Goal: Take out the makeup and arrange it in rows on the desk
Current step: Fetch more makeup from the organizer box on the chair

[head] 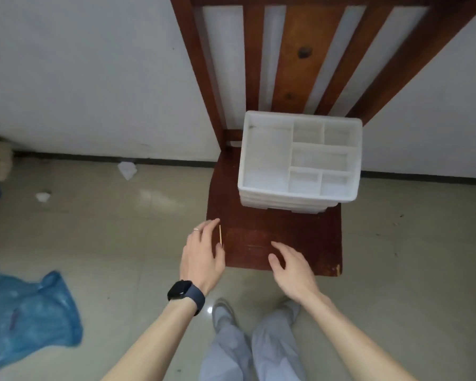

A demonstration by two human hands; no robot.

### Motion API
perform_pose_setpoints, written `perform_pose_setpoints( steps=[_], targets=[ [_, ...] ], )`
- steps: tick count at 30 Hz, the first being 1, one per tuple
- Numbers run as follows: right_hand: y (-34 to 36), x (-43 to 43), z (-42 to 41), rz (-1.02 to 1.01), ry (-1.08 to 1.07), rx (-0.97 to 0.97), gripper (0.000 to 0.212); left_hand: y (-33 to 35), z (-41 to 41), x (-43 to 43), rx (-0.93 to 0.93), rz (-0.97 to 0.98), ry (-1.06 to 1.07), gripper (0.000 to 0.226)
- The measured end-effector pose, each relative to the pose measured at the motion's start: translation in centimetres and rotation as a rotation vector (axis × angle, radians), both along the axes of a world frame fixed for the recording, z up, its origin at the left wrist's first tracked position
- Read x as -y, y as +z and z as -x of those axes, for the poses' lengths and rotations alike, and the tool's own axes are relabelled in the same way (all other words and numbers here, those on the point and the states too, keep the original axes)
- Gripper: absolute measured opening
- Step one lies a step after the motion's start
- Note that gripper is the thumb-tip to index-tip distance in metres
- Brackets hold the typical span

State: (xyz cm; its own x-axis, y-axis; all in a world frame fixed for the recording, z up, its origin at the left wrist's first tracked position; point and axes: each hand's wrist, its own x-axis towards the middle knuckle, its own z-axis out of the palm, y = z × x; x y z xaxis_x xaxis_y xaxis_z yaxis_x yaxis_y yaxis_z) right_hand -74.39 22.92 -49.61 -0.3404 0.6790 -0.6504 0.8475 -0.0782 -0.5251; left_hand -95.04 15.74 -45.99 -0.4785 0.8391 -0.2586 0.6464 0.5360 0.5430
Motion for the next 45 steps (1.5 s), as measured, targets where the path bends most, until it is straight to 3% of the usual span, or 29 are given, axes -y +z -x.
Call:
perform_pose_setpoints(
  steps=[3,6,15,19,25,28,31,37,41,45],
  targets=[
    [-3.4,1.5,0.9,-0.072,0.288,0.128,0.053,-4.0,0.5,2.9,0.135,0.306,0.195,0.051],
    [-6.0,2.3,1.6,-0.156,0.483,0.221,0.06,-7.3,0.4,3.9,0.193,0.44,0.226,0.049],
    [-10.2,4.5,0.3,-0.226,0.553,0.225,0.071,-12.8,-1.4,3.0,0.069,0.434,0.314,0.025],
    [-10.5,4.5,0.0,-0.222,0.555,0.223,0.075,-13.0,-2.1,2.8,0.008,0.459,0.216,0.019],
    [-8.9,3.1,0.9,-0.098,0.633,0.35,0.073,-11.5,-0.5,3.3,0.094,0.491,0.128,0.016],
    [-6.5,1.4,2.4,0.038,0.713,0.455,0.066,-8.4,0.8,5.9,0.168,0.423,0.225,0.012],
    [-2.2,0.5,4.3,0.047,0.81,0.453,0.058,-4.2,2.4,9.3,0.236,0.285,0.409,0.005],
    [11.4,5.1,9.2,-0.236,0.98,0.079,0.047,8.9,3.4,19.6,0.227,0.003,0.816,0.02],
    [22.1,11.9,14.7,-0.377,1.267,-0.157,0.039,18.8,1.5,30.0,0.095,-0.131,1.114,0.013],
    [32.2,22.0,18.6,-0.418,1.457,-0.348,0.046,27.7,-3.0,42.3,-0.063,-0.209,1.366,0.012]
  ],
)
